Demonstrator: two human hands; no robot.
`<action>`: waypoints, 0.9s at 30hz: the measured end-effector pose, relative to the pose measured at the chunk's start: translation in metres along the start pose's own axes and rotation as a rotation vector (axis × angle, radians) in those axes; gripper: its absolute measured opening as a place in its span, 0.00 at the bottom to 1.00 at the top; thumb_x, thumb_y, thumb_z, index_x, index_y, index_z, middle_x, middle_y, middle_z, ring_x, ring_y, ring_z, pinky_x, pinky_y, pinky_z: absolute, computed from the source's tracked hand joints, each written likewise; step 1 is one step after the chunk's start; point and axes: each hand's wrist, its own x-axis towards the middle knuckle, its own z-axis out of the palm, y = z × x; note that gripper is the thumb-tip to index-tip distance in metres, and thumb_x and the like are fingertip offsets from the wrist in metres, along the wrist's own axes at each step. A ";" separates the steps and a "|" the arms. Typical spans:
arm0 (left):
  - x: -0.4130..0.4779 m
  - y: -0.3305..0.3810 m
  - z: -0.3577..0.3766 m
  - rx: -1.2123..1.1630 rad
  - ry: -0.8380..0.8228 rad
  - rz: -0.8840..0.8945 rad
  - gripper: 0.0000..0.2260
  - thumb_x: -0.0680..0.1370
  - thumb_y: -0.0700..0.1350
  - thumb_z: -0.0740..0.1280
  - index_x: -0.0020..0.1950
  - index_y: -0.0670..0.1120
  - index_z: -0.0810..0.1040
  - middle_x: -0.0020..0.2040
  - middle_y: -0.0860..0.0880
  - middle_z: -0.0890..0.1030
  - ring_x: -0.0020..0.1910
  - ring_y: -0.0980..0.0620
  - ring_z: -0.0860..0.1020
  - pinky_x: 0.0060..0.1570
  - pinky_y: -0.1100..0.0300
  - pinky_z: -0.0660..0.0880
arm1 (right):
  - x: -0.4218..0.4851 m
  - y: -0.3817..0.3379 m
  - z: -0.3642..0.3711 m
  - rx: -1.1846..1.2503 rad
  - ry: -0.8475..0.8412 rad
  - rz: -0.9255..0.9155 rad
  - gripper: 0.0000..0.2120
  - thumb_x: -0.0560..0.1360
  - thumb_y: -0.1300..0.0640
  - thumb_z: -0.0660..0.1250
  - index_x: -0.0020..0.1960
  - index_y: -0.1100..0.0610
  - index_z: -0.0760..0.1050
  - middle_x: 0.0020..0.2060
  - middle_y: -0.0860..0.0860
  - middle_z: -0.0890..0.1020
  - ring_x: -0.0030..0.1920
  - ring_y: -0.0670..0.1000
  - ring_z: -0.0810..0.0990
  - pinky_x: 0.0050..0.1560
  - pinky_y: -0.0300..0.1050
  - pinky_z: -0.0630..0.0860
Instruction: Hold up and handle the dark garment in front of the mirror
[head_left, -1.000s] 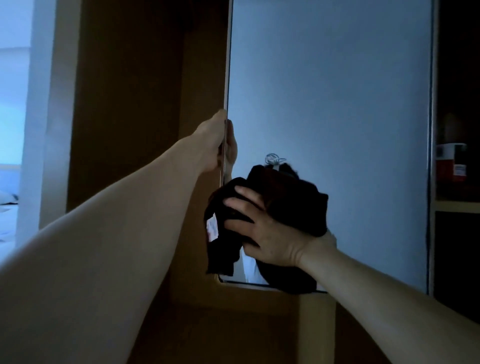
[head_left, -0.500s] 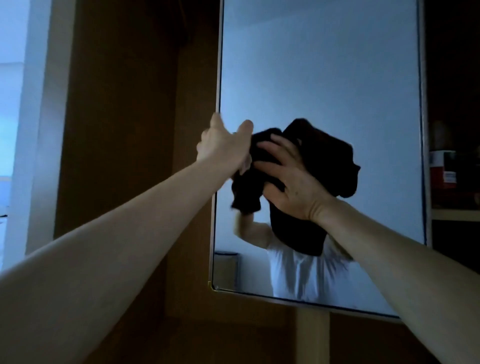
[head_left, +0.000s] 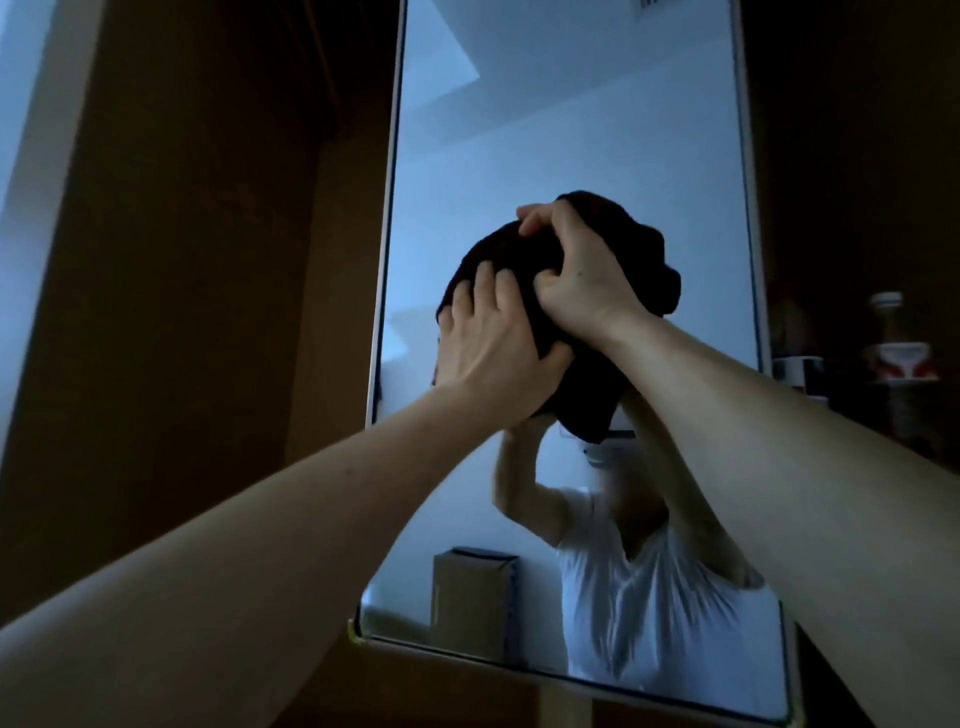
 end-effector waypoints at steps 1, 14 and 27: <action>0.001 -0.004 0.000 -0.004 0.019 0.016 0.35 0.72 0.59 0.63 0.73 0.43 0.58 0.75 0.43 0.58 0.72 0.40 0.59 0.70 0.44 0.59 | -0.005 0.001 -0.001 0.008 0.024 0.002 0.24 0.69 0.71 0.57 0.61 0.54 0.70 0.62 0.46 0.74 0.59 0.39 0.68 0.53 0.16 0.56; 0.015 0.011 0.009 0.206 -0.021 0.291 0.35 0.72 0.53 0.64 0.76 0.46 0.57 0.74 0.41 0.61 0.71 0.37 0.61 0.69 0.45 0.59 | -0.050 0.047 -0.056 -0.362 0.025 -0.127 0.18 0.73 0.64 0.62 0.63 0.63 0.74 0.64 0.59 0.74 0.66 0.58 0.70 0.68 0.39 0.58; -0.046 -0.005 0.038 0.224 -0.042 0.320 0.35 0.72 0.65 0.55 0.74 0.47 0.61 0.72 0.40 0.67 0.68 0.33 0.66 0.67 0.39 0.62 | -0.149 0.068 -0.022 -0.658 -0.061 -0.156 0.26 0.79 0.48 0.49 0.75 0.55 0.54 0.72 0.61 0.62 0.72 0.61 0.61 0.70 0.59 0.60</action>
